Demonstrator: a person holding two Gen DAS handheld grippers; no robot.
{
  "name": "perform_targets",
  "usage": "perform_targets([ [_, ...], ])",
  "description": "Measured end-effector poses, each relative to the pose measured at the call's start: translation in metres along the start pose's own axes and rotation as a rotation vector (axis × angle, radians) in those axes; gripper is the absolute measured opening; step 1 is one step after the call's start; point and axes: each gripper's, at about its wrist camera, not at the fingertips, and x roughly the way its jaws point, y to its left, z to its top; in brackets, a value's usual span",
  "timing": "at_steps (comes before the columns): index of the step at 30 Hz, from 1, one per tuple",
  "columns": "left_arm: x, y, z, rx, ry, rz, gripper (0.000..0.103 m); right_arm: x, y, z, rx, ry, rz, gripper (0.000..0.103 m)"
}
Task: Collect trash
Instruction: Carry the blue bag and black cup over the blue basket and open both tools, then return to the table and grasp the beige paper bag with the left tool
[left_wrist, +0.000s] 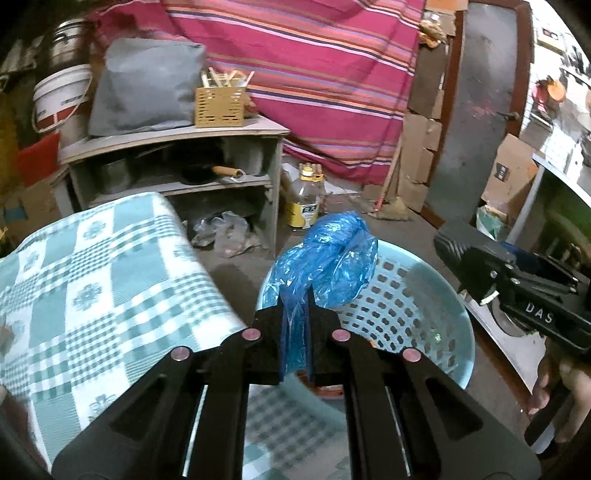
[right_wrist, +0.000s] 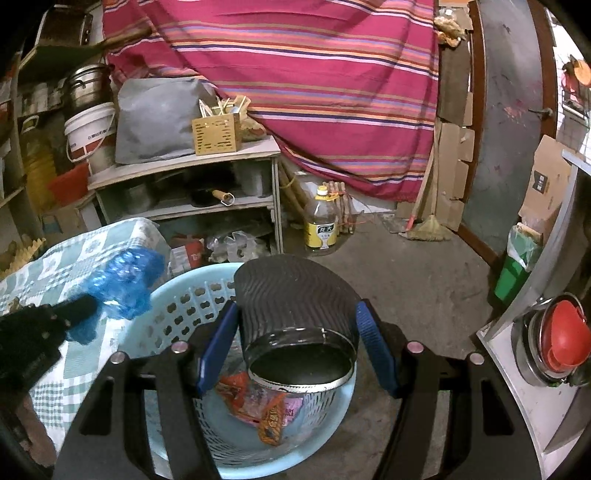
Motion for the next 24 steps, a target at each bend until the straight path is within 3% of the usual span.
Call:
perform_targets([
  [4, 0.001, -0.006, -0.001, -0.003, -0.009, -0.014, 0.048, 0.0, -0.001, 0.0, -0.001, 0.002, 0.003, 0.065],
  [8, -0.004, -0.001, 0.0, -0.008, -0.024, 0.004, 0.051, 0.001, -0.002, 0.0, 0.003, 0.005, 0.002, 0.065],
  [19, -0.035, 0.033, 0.003, -0.067, -0.103, 0.14, 0.09, 0.007, 0.007, -0.002, -0.007, 0.017, 0.001, 0.066],
  [24, -0.045, 0.047, 0.002, -0.064, -0.102, 0.169, 0.097, 0.011, 0.019, 0.0, -0.017, 0.015, -0.024, 0.083],
])
